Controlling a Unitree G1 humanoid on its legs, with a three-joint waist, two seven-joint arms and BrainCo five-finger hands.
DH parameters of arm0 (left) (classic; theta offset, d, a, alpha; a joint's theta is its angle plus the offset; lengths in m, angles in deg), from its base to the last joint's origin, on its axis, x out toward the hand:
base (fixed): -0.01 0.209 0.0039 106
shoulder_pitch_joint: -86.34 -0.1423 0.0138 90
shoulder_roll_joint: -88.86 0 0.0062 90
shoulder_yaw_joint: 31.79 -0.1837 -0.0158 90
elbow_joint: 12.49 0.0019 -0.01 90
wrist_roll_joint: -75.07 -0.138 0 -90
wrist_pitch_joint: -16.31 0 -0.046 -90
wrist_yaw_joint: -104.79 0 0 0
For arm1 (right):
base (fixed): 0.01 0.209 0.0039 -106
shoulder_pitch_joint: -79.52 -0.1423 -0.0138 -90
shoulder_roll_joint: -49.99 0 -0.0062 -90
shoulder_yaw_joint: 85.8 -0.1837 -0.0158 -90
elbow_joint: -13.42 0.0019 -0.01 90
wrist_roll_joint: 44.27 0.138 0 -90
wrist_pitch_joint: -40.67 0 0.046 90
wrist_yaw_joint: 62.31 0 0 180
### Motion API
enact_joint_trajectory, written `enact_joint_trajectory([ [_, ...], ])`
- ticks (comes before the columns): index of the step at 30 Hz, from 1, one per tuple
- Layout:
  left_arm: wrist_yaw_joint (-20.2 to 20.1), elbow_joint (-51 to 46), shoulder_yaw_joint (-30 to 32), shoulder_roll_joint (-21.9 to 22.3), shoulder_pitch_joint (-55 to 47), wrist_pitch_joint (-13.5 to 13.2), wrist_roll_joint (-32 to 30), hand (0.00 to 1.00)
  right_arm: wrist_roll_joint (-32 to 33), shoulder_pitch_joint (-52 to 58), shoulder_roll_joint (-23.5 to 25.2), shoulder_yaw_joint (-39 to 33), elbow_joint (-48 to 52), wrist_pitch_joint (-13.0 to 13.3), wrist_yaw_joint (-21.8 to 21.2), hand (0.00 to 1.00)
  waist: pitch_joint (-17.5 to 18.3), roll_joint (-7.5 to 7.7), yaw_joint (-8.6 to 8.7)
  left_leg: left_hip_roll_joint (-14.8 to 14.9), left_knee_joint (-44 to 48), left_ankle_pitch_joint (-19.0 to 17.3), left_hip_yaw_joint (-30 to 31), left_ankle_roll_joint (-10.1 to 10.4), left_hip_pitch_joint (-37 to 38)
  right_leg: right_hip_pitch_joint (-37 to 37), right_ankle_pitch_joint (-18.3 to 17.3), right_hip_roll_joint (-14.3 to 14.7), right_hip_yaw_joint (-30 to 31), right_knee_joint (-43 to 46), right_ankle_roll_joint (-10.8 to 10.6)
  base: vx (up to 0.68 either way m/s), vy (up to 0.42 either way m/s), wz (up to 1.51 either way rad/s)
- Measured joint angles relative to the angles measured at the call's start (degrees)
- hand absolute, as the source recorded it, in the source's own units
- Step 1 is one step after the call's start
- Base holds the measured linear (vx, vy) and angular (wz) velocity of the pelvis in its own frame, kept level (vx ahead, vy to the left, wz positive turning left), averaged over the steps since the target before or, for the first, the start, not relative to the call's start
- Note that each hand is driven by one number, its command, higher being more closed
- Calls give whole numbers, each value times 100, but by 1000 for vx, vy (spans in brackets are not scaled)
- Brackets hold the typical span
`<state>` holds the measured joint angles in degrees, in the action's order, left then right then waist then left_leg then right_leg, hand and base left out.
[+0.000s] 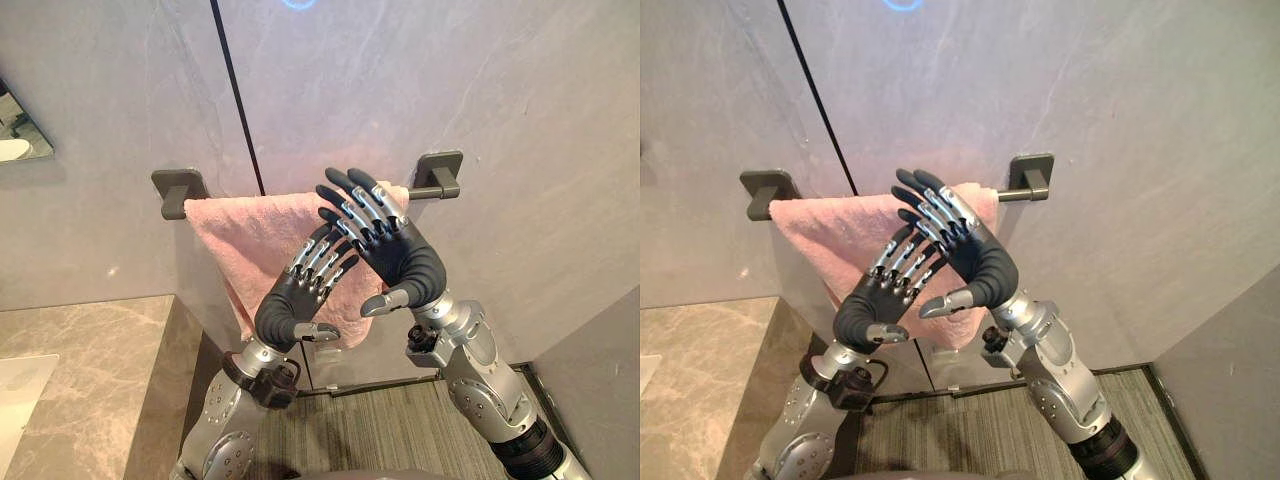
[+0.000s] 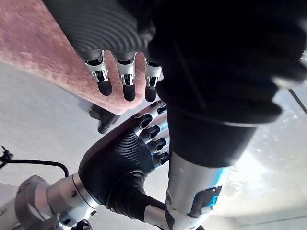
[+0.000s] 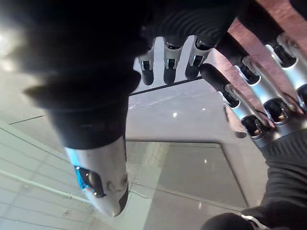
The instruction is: Organize washtable
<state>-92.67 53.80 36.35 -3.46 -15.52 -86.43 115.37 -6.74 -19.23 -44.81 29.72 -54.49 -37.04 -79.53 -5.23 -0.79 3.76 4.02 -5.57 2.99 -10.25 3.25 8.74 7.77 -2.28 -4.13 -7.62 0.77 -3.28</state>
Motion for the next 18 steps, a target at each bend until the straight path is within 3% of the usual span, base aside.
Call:
enact_joint_trajectory([
  [6,47,427,143,-128,-126,124,-340,0,-686,17,-223,202,-500,-38,-19,0,0,2,-92,0,-2,0,18,0,-15,2,0,0,-21,-16,0,0,0,0],
  [18,181,1164,374,-4,-238,333,-1358,0,-2005,17,-73,433,-1483,-216,67,0,46,46,-167,-11,-1,5,181,3,-292,-102,3,0,-194,-122,4,14,-5,7],
])
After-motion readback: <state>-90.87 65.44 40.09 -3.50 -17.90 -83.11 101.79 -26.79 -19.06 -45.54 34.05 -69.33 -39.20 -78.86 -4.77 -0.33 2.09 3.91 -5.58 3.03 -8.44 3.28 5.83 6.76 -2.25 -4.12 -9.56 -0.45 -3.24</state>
